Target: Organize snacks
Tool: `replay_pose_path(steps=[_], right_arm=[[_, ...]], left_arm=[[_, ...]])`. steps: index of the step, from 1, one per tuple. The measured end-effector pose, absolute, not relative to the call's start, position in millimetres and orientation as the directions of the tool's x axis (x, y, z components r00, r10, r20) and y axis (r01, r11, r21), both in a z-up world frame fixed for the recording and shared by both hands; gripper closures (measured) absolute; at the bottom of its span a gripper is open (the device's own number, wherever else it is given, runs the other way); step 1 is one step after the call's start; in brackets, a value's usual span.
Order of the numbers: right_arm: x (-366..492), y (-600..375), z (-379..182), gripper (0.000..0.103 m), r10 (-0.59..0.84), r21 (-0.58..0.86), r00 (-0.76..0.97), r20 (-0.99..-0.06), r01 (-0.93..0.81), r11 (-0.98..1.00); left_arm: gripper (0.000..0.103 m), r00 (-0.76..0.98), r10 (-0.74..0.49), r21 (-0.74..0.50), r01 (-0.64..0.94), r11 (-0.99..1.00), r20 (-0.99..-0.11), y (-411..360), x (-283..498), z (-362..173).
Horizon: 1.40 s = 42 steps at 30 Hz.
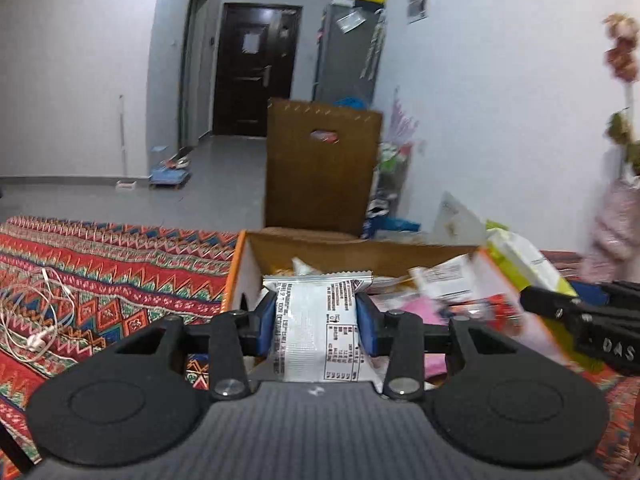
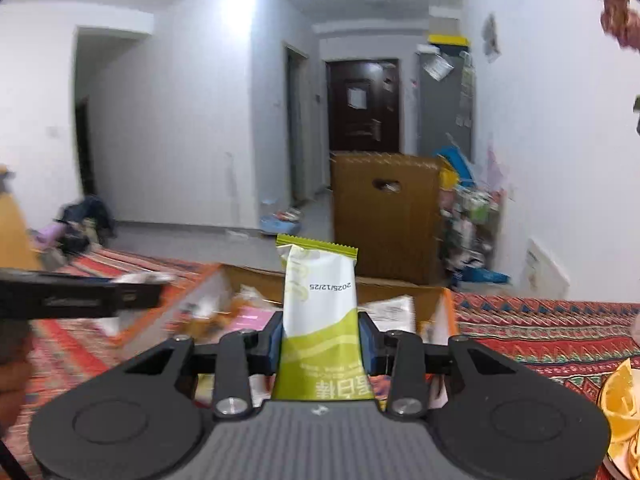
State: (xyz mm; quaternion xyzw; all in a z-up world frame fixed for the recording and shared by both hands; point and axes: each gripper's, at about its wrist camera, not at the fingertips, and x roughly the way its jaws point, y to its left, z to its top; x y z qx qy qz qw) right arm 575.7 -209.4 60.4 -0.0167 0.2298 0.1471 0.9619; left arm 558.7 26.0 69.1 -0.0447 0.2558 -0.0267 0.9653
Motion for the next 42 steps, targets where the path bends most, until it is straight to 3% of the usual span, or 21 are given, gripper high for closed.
replay_pose_path(steps=[4, 9, 12, 14, 16, 19, 21, 23, 33, 36, 42], right_arm=[[619.6, -206.9, 12.4, 0.066, 0.101, -0.090, 0.830, -0.549, -0.179, 0.980], [626.1, -197.1, -12.0, 0.062, 0.064, -0.149, 0.810, -0.582, -0.183, 0.972], [623.3, -194.7, -13.4, 0.062, 0.072, -0.141, 0.808, -0.585, -0.189, 0.972], [623.9, -195.8, -13.9, 0.060, 0.069, -0.143, 0.810, -0.583, -0.185, 0.972], [622.4, -191.0, -12.0, 0.051, 0.058, -0.156, 0.819, -0.571, -0.178, 0.972], [621.3, -192.5, -7.4, 0.050, 0.065, -0.151, 0.817, -0.573, -0.183, 0.971], [619.1, -192.2, -3.2, 0.040, 0.075, -0.137, 0.819, -0.568, -0.184, 0.973], [614.1, -192.1, 4.7, 0.011, 0.089, -0.127, 0.837, -0.540, -0.186, 0.974], [553.8, -202.9, 71.5, 0.007, 0.198, -0.019, 0.907, -0.372, -0.221, 0.975], [523.5, -207.3, 86.0, 0.006, 0.211, -0.006, 0.915, -0.343, -0.226, 0.974], [455.3, -218.1, 107.3, 0.002, 0.224, -0.008, 0.926, -0.304, -0.238, 0.971]], left_arm=[[0.061, 0.834, -0.021, -0.015, 0.016, 1.000, -0.551, 28.0, 582.2, 29.8], [0.059, 0.814, -0.020, 0.005, 0.028, 1.000, -0.580, 26.8, 584.6, 11.7], [0.043, 0.817, -0.040, 0.011, 0.056, 0.998, -0.576, 20.4, 581.1, 9.0], [0.025, 0.817, -0.083, -0.004, 0.098, 0.995, -0.571, 17.1, 579.9, 7.5], [0.023, 0.823, -0.081, 0.013, 0.107, 0.994, -0.562, 14.3, 579.0, 5.3], [0.016, 0.829, -0.080, 0.024, 0.112, 0.993, -0.553, 10.4, 576.1, 4.2], [0.012, 0.833, -0.088, -0.004, 0.103, 0.995, -0.546, 11.7, 574.3, 8.1], [0.006, 0.845, -0.113, -0.038, 0.109, 0.993, -0.523, 14.0, 572.6, 15.6], [0.000, 0.928, -0.138, -0.101, 0.110, 0.989, -0.346, 25.9, 523.2, 81.3], [0.000, 0.930, -0.147, -0.120, 0.112, 0.986, -0.337, 30.5, 496.5, 97.0], [0.000, 0.942, -0.095, -0.048, 0.084, 0.995, -0.321, 24.7, 435.2, 109.7]])
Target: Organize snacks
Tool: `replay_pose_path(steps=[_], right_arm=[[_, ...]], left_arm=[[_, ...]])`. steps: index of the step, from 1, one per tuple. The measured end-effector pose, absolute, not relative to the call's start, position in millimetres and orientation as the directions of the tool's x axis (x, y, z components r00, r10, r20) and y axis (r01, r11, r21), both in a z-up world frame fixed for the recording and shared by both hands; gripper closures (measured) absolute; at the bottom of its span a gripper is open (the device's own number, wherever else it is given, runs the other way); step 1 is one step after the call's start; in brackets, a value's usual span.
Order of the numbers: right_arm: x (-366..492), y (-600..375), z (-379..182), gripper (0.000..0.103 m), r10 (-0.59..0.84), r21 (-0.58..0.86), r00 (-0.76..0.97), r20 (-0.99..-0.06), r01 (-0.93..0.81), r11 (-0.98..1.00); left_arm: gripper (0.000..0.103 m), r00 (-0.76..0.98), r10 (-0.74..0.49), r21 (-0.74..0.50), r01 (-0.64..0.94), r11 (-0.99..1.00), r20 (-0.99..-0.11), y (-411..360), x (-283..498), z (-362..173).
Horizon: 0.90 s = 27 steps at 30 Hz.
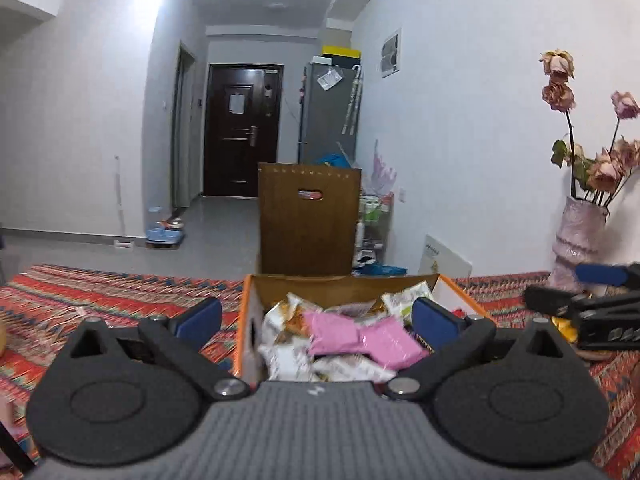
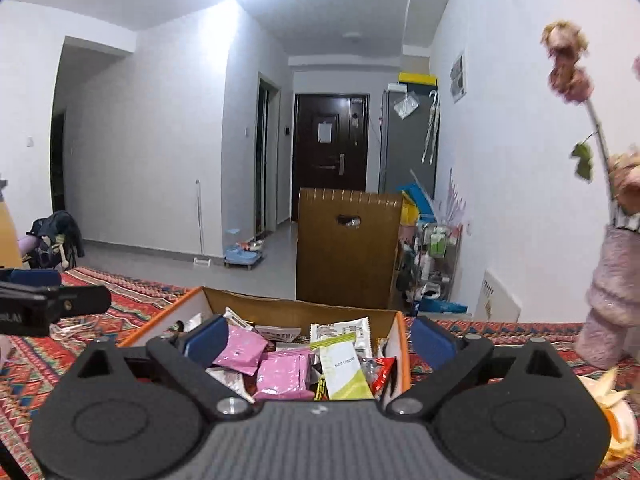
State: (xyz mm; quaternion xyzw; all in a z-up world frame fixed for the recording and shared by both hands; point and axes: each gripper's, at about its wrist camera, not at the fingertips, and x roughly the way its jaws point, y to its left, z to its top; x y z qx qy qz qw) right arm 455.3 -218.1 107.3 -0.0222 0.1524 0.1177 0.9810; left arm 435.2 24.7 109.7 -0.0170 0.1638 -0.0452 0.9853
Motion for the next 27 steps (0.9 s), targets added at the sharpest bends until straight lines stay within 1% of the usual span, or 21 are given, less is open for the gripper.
replay_pose_path(steps=[3, 9, 19, 24, 27], right_arm=[[414.6, -225.2, 109.9, 0.002, 0.227, -0.002, 0.929, -0.293, -0.238, 0.971], [328.5, -239.5, 105.2, 0.001, 0.247, 0.020, 0.930, -0.272, -0.251, 0.968], [210.9, -240.2, 87.8, 0.001, 0.264, 0.018, 0.920, -0.291, -0.270, 0.963], [163.2, -238.9, 76.7, 0.000, 0.281, 0.032, 0.915, -0.290, -0.284, 0.958], [138.6, -237.1, 67.9, 0.000, 0.284, 0.016, 0.908, -0.308, -0.293, 0.956]], left_arm=[[0.000, 0.936, -0.095, -0.062, 0.078, 0.995, -0.338, 24.8, 398.7, 107.8], [0.000, 0.944, -0.099, -0.060, 0.084, 0.995, -0.316, 17.4, 316.5, 101.8], [0.000, 0.944, -0.125, -0.074, 0.107, 0.992, -0.304, 1.8, 187.4, 95.6], [0.000, 0.952, -0.107, -0.074, 0.089, 0.993, -0.288, -4.0, 135.9, 88.7], [0.000, 0.960, -0.086, -0.054, 0.074, 0.996, -0.267, -5.4, 104.6, 83.7]])
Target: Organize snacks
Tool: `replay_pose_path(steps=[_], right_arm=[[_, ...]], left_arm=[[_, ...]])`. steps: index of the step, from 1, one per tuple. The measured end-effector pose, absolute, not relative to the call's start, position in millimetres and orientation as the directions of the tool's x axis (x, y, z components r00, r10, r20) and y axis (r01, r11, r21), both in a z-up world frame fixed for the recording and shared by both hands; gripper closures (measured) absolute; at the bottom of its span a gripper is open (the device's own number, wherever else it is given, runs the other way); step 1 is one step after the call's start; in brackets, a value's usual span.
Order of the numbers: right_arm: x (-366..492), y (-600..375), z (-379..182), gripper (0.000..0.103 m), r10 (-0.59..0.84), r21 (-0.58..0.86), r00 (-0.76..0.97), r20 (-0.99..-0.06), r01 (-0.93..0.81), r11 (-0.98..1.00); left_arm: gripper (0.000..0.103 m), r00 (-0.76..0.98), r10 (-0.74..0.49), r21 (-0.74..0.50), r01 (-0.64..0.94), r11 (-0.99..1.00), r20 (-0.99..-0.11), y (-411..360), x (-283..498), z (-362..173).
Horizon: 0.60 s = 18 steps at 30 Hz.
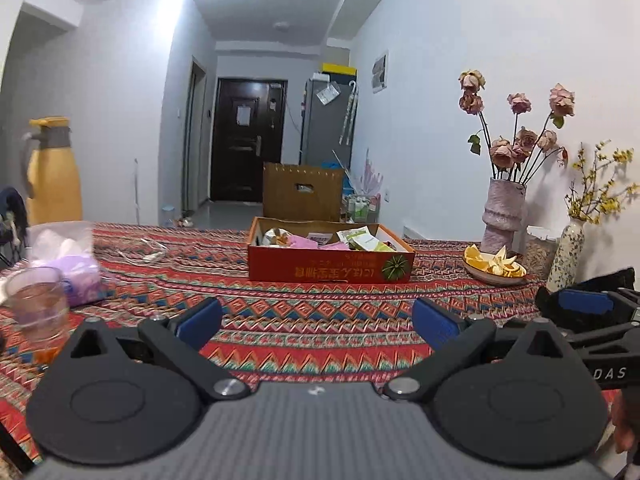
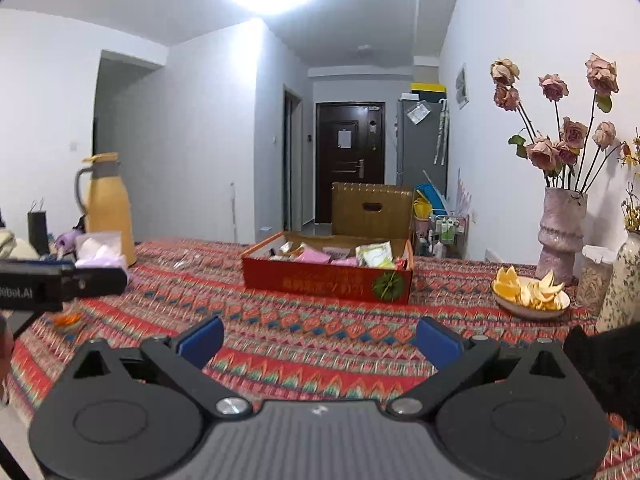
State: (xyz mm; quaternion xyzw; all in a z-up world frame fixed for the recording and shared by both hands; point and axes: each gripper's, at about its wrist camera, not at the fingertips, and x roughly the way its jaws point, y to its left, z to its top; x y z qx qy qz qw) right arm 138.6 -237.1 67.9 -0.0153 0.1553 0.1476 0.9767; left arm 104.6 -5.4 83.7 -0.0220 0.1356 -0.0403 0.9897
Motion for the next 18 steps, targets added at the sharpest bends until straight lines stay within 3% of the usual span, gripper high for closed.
replay_pose_path(steps=[7, 12, 18], right_arm=[[77.9, -232.1, 44.3, 0.000, 0.277, 0.018, 0.900, -0.337, -0.288, 0.957], [27.9, -243.7, 24.3, 0.000, 0.255, 0.118, 0.912, -0.320, -0.229, 0.966], [3.6, -246.0, 14.7, 0.000, 0.279, 0.139, 0.894, -0.350, -0.245, 0.959]], left_arm=[[0.000, 0.948, -0.057, -0.063, 0.040, 0.997, -0.313, -0.5, 44.5, 58.3], [0.000, 0.945, 0.007, -0.042, -0.022, 0.999, -0.326, 3.9, 5.7, 39.9], [0.000, 0.936, -0.040, -0.035, 0.030, 0.999, -0.350, 2.0, -18.6, 37.3]])
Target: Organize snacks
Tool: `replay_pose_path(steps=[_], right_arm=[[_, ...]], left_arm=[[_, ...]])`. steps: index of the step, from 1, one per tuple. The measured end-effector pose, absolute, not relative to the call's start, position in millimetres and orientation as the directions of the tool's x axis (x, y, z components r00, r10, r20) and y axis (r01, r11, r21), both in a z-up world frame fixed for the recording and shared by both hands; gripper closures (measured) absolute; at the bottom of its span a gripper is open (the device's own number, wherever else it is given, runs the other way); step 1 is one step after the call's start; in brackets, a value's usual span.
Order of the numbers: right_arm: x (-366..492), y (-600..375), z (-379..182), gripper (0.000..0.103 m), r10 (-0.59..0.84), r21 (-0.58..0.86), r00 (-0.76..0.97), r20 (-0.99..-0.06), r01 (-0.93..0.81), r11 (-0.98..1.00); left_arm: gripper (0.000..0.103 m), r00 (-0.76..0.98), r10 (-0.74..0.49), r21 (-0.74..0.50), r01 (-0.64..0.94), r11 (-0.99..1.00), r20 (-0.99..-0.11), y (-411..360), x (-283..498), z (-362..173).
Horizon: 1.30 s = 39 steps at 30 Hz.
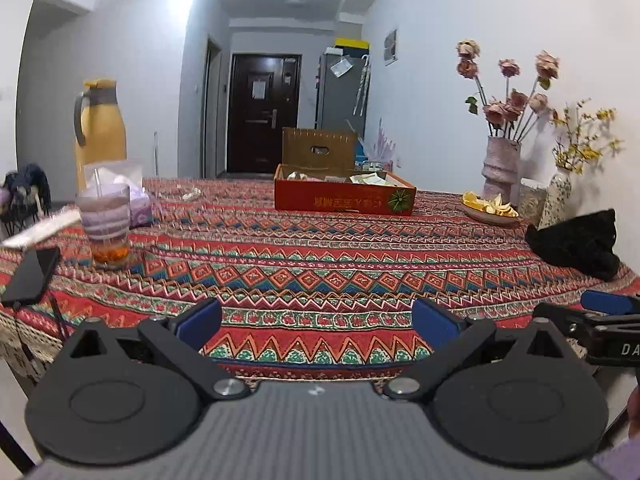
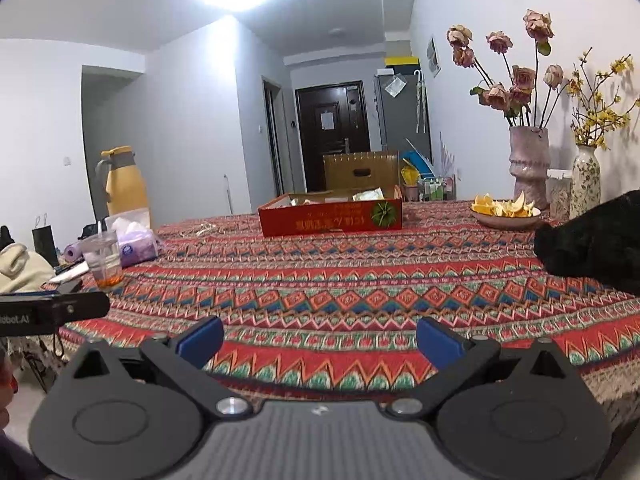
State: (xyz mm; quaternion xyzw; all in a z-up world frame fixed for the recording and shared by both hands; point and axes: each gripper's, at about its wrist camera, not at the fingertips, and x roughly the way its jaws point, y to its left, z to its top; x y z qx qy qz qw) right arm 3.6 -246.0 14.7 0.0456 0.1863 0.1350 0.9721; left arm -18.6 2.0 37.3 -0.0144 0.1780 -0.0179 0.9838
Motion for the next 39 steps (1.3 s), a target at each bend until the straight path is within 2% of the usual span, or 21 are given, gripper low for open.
replay_pose_path(steps=[10, 39], right_arm=[[-0.2, -238.2, 19.3, 0.000, 0.287, 0.122, 0.897, -0.337, -0.261, 0.958], [0.3, -238.5, 17.6, 0.000, 0.291, 0.123, 0.894, -0.341, -0.265, 0.956]], left_arm=[[0.000, 0.949, -0.025, -0.021, 0.019, 1.000, -0.313, -0.9, -22.6, 45.1], [0.000, 0.952, -0.028, -0.005, 0.028, 1.000, -0.304, -3.6, -25.2, 44.5]])
